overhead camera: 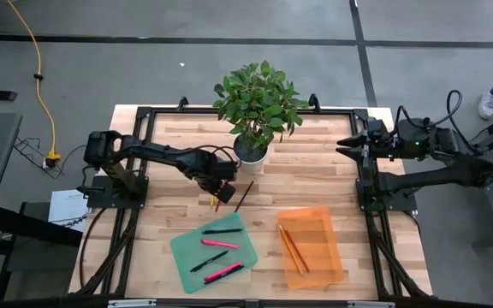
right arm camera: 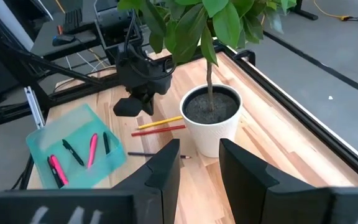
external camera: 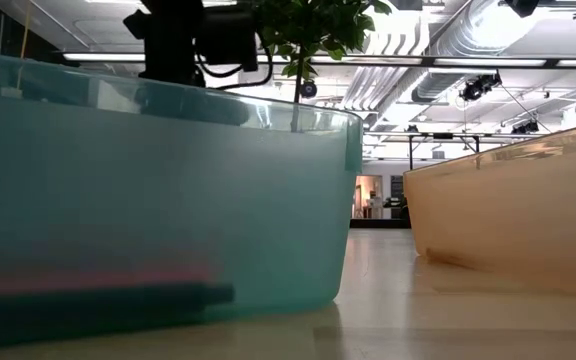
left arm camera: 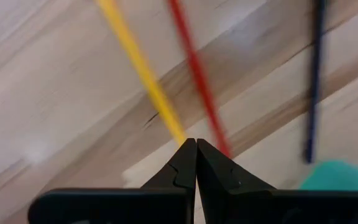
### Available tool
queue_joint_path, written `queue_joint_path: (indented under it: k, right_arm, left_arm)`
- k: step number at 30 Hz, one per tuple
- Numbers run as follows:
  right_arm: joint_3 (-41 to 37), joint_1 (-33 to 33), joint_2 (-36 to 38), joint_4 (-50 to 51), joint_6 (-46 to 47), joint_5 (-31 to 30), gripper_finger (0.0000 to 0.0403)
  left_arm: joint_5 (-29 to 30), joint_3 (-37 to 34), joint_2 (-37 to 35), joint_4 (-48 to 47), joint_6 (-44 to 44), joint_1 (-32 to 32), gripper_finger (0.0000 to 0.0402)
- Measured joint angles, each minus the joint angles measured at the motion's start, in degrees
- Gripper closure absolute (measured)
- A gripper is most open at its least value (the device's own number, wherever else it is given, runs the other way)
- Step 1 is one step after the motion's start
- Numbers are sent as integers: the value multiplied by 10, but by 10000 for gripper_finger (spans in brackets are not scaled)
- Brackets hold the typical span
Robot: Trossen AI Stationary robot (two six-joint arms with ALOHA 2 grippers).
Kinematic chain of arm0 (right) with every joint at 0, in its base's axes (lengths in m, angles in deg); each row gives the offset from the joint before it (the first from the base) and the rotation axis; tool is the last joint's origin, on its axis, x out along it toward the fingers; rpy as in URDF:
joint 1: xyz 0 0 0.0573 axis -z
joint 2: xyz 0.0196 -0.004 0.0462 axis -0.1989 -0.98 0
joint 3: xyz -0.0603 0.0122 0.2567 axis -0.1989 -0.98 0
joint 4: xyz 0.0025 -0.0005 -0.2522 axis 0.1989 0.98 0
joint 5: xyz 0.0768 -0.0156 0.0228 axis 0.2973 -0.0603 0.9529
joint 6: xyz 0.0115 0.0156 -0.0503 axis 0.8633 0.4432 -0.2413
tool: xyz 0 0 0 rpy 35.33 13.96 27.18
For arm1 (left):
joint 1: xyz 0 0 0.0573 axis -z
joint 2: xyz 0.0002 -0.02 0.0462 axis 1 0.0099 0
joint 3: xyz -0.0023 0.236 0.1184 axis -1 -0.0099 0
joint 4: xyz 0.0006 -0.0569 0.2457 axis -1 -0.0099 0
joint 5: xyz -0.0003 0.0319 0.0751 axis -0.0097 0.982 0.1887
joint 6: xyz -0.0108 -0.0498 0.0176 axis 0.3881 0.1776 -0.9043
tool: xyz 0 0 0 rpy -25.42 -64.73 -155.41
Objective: Sort pens & pencils
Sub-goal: Put the yellow pencil into the orange bin
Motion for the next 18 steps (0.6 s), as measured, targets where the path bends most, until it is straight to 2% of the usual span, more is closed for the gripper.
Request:
queue_joint_path:
  k: [14,18]
  right_arm:
    - [0,0,0,3,-6,3,299]
    - [0,0,0,18,-24,3,299]
  left_arm:
    - [22,0,0,-13,7,0,401]
    - [10,-1,11,-12,37,-9,401]
